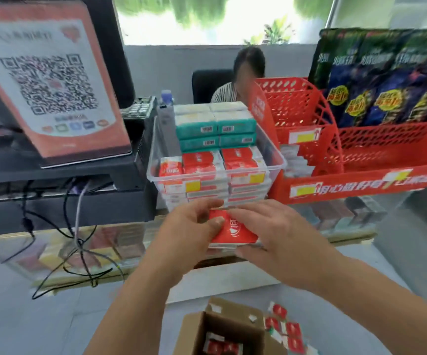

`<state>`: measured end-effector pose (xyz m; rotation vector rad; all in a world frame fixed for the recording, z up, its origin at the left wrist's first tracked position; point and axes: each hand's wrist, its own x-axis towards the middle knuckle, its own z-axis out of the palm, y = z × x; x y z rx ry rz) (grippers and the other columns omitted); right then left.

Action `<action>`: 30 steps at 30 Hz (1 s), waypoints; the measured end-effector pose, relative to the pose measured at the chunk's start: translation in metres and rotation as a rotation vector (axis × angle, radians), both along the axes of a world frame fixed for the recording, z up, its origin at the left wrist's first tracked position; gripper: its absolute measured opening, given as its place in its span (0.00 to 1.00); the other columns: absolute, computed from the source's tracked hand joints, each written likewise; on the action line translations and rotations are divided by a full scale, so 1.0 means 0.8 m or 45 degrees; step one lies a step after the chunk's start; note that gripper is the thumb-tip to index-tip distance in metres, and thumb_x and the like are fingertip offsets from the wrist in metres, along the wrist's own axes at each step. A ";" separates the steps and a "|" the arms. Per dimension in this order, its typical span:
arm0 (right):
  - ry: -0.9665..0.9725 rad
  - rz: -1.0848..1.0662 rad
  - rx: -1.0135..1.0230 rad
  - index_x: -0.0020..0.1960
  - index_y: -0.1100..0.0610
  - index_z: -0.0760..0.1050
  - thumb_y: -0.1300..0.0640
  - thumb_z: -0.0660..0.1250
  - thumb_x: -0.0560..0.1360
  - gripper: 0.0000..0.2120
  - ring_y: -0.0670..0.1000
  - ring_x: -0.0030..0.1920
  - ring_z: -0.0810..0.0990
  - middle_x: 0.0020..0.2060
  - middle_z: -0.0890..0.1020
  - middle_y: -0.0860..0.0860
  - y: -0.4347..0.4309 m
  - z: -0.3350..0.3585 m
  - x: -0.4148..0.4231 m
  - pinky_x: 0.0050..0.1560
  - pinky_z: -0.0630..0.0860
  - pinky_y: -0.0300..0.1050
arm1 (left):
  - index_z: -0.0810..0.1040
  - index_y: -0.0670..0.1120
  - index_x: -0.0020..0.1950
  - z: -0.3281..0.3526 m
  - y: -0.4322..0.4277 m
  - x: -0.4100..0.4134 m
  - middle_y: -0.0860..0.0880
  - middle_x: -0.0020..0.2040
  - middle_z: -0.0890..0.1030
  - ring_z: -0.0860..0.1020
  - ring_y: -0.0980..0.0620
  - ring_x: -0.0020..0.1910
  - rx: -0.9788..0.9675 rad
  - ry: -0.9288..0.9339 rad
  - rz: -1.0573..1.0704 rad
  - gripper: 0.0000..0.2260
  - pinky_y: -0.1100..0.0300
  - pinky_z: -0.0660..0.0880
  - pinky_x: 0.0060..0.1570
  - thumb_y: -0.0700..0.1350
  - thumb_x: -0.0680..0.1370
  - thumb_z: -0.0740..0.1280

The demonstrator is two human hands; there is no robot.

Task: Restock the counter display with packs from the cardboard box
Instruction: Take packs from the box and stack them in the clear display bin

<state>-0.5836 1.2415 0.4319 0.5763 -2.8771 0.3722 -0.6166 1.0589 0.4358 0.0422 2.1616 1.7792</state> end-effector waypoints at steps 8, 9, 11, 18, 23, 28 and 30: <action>-0.086 0.033 0.169 0.76 0.42 0.58 0.46 0.66 0.77 0.31 0.46 0.71 0.64 0.71 0.69 0.41 -0.032 0.083 -0.077 0.72 0.66 0.50 | 0.79 0.59 0.60 0.056 -0.041 -0.068 0.54 0.57 0.82 0.84 0.53 0.49 0.046 0.186 -0.047 0.14 0.54 0.82 0.46 0.41 0.79 0.66; -0.093 0.021 0.166 0.76 0.43 0.58 0.47 0.67 0.76 0.31 0.46 0.71 0.64 0.71 0.69 0.41 -0.039 0.090 -0.087 0.72 0.66 0.51 | 0.80 0.59 0.58 0.060 -0.047 -0.078 0.53 0.56 0.82 0.84 0.53 0.49 0.044 0.199 -0.051 0.14 0.53 0.82 0.46 0.41 0.79 0.66; -0.095 0.030 0.152 0.76 0.44 0.60 0.51 0.68 0.76 0.31 0.46 0.71 0.64 0.70 0.71 0.42 -0.053 0.100 -0.108 0.72 0.65 0.50 | 0.80 0.58 0.55 0.066 -0.060 -0.097 0.52 0.54 0.82 0.83 0.52 0.49 0.027 0.223 -0.050 0.12 0.52 0.83 0.46 0.41 0.78 0.68; -0.143 -0.146 -0.308 0.74 0.45 0.66 0.52 0.69 0.77 0.27 0.46 0.70 0.68 0.71 0.69 0.43 -0.076 0.093 -0.156 0.71 0.67 0.47 | 0.79 0.50 0.58 0.075 -0.078 -0.137 0.45 0.53 0.82 0.84 0.47 0.47 0.100 0.081 0.056 0.14 0.50 0.83 0.45 0.40 0.74 0.71; -0.870 -0.397 -1.645 0.60 0.55 0.77 0.59 0.65 0.80 0.10 0.53 0.41 0.86 0.44 0.86 0.55 -0.082 0.078 -0.188 0.47 0.82 0.55 | 0.78 0.54 0.49 0.077 -0.061 -0.140 0.45 0.50 0.83 0.85 0.47 0.45 0.151 0.089 0.181 0.11 0.48 0.83 0.45 0.40 0.74 0.72; -0.963 -0.443 -1.650 0.57 0.56 0.75 0.63 0.68 0.77 0.09 0.55 0.43 0.86 0.47 0.84 0.59 -0.088 0.079 -0.220 0.45 0.84 0.54 | 0.79 0.52 0.58 0.080 -0.044 -0.133 0.49 0.48 0.85 0.85 0.49 0.45 -0.019 0.150 0.181 0.10 0.49 0.82 0.46 0.45 0.77 0.70; -0.991 -0.480 -1.603 0.56 0.59 0.75 0.63 0.70 0.76 0.10 0.55 0.42 0.86 0.45 0.84 0.59 -0.089 0.078 -0.235 0.45 0.84 0.53 | 0.76 0.52 0.64 0.080 -0.048 -0.133 0.50 0.51 0.84 0.84 0.50 0.46 -0.180 0.219 0.228 0.15 0.47 0.81 0.49 0.50 0.77 0.69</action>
